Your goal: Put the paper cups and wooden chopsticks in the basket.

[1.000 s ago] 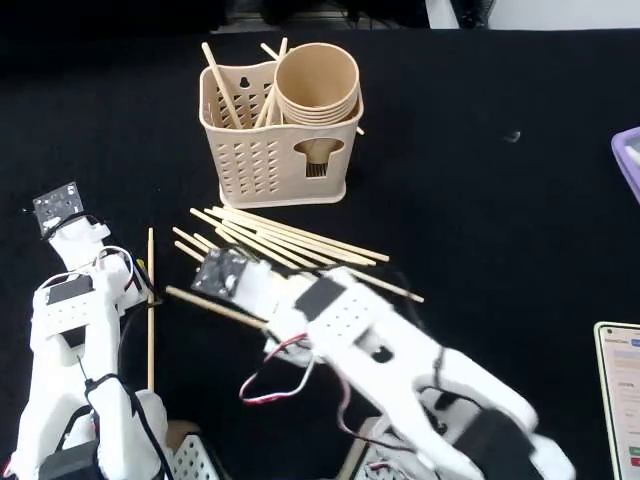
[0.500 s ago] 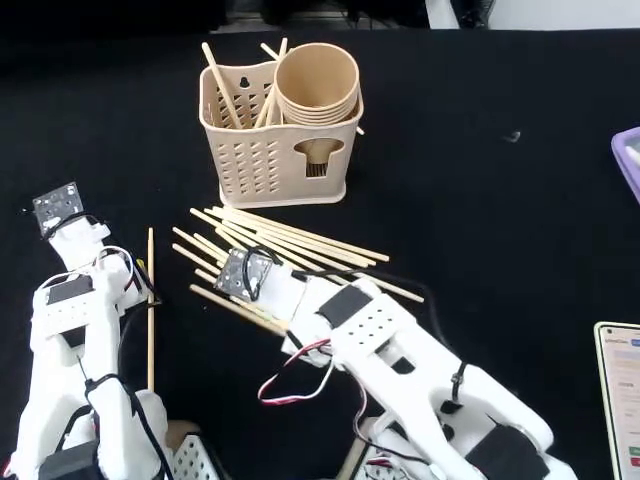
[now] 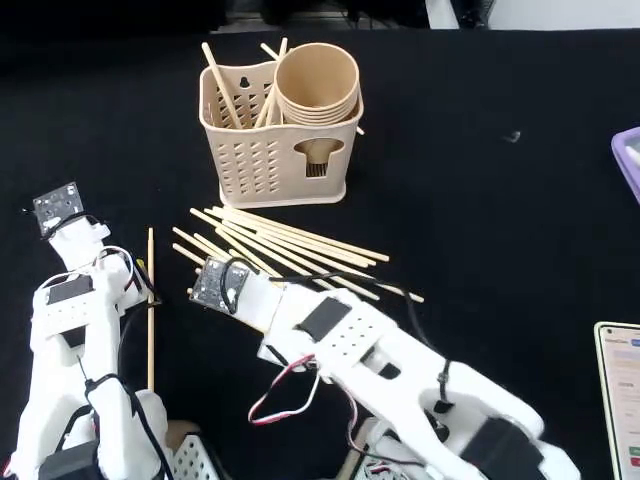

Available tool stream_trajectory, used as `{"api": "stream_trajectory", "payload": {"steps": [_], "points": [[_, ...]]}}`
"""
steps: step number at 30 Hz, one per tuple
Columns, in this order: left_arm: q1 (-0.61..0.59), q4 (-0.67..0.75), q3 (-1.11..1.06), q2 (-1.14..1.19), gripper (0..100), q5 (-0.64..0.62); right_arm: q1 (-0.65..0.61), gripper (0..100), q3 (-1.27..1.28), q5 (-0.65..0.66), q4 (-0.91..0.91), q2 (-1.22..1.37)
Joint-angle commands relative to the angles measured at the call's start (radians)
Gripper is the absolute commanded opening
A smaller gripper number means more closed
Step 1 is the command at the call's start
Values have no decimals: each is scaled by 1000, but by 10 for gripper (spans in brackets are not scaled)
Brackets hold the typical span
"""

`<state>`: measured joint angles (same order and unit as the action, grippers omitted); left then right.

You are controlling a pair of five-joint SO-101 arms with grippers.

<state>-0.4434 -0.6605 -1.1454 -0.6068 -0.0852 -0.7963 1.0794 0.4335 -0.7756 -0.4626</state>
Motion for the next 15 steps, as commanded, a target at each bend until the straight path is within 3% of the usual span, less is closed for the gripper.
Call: {"api": "stream_trajectory", "payload": {"steps": [1, 15], "points": [[-2, 15, 13, -14, 180, 0, 11, 233, -108, -11, 37, 119], [-1, 12, 13, -14, 180, 0, 9, 204, -219, -5, 35, 343]]}}
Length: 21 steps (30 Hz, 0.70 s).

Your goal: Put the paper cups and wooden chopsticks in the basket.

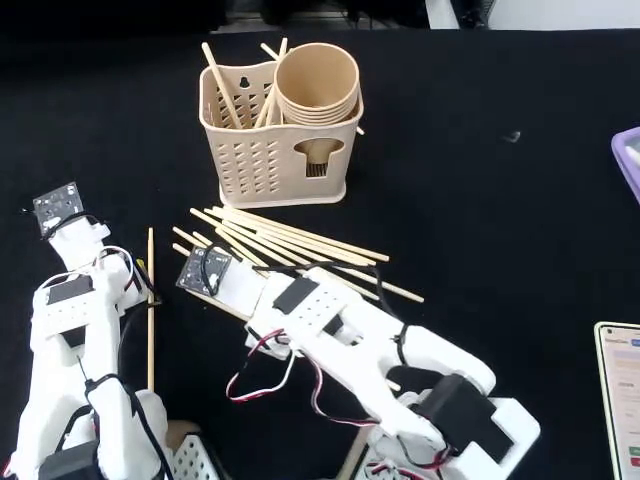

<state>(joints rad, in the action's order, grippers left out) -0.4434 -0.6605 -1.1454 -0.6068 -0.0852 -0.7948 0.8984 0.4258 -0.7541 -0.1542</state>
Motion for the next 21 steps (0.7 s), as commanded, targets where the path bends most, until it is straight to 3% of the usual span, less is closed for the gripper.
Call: {"api": "stream_trajectory", "payload": {"steps": [1, 6, 16, 21], "points": [[-1, 12, 13, -14, 180, 0, 8, 177, -39, 5, 11, 36], [-2, 12, 13, -14, 180, 0, 21, 8, -41, 14, 6, -2], [-1, 14, 13, -14, 180, 0, 109, 25, -33, 15, -118, -271], [-2, 12, 13, -14, 180, 0, 109, 38, 7, 15, -120, -263]]}}
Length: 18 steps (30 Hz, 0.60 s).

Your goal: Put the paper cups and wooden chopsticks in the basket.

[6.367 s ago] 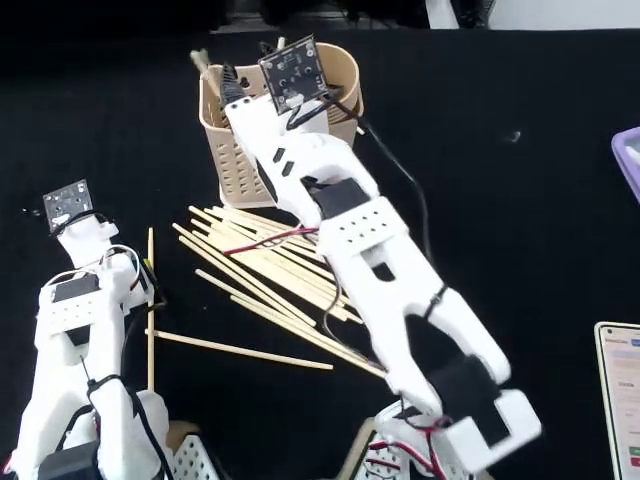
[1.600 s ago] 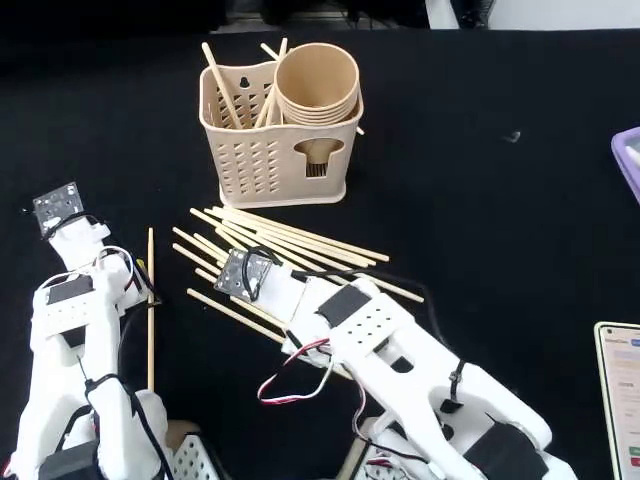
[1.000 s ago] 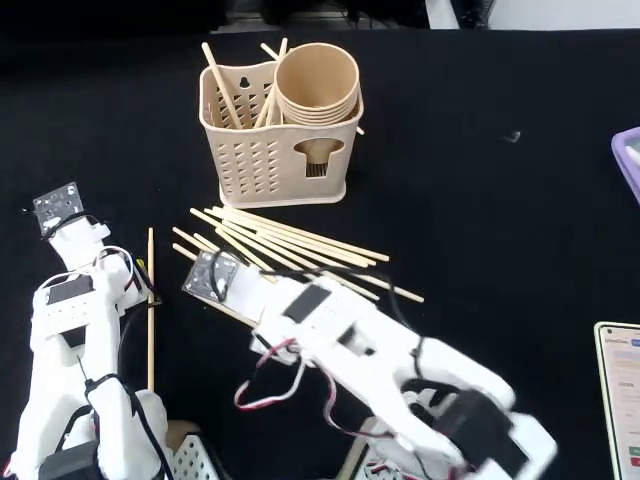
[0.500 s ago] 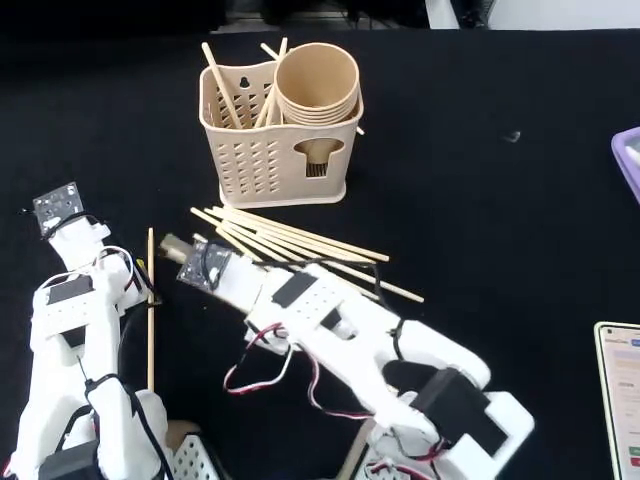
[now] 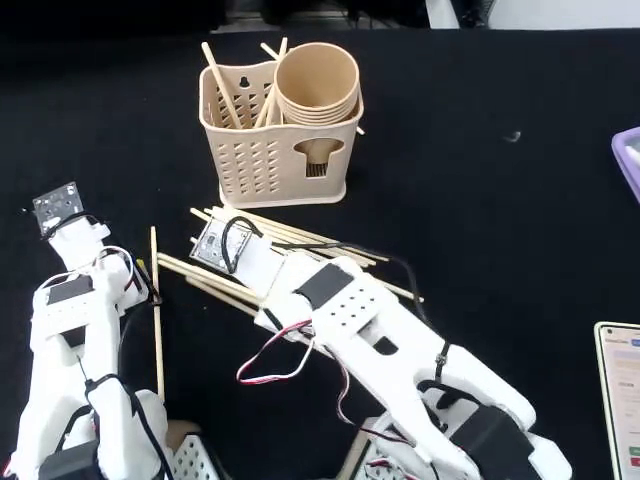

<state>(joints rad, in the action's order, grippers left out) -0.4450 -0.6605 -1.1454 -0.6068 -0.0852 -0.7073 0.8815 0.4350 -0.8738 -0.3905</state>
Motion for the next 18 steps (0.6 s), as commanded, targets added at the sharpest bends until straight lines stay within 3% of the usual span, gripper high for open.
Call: {"api": "stream_trajectory", "payload": {"steps": [1, 6, 10, 18], "points": [[-2, 12, 13, -14, 180, 0, 21, 57, 39, 6, 12, -8], [1, 12, 13, -14, 180, 0, 21, 102, 64, 3, 74, 99], [1, 11, 13, -14, 180, 0, 17, 9, 62, 6, 129, 150], [1, 11, 13, -14, 180, 0, 18, 11, -38, 6, 46, 162]]}}
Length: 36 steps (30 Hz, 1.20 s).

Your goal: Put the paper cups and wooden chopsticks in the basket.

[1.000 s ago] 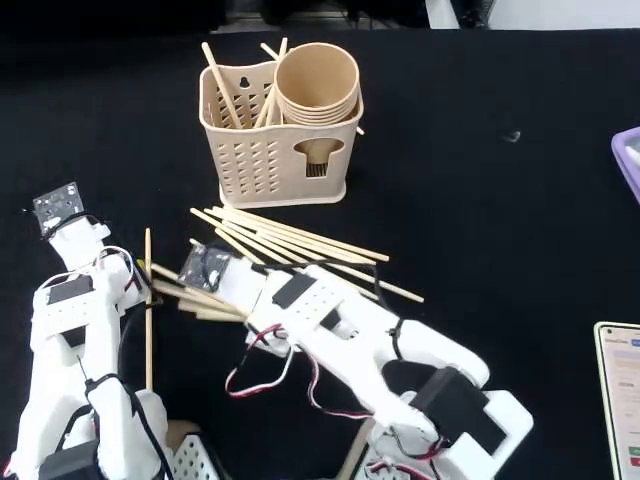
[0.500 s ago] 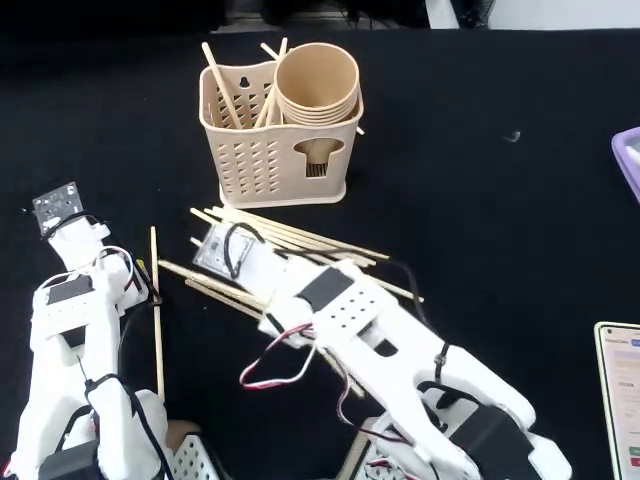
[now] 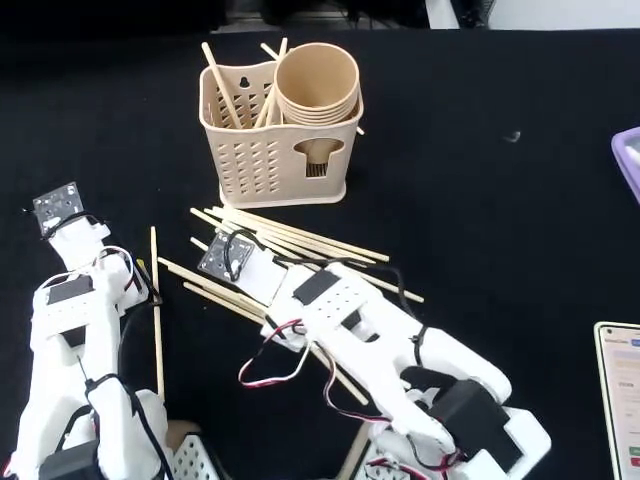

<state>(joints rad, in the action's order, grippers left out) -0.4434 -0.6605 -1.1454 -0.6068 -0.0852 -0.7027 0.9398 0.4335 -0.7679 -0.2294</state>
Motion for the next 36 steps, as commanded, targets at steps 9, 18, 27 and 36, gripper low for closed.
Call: {"api": "stream_trajectory", "payload": {"steps": [9, 18, 27, 36], "points": [[-1, 14, 13, -14, 180, 0, 14, 11, -449, 8, -443, -50], [1, 17, 10, -14, 180, 0, 17, 11, -438, 3, -439, -163], [1, 17, 12, -14, 180, -3, 17, 11, -412, -43, -109, -283], [1, 18, 7, -14, 180, -5, 15, 11, -418, -78, 203, -259]]}}
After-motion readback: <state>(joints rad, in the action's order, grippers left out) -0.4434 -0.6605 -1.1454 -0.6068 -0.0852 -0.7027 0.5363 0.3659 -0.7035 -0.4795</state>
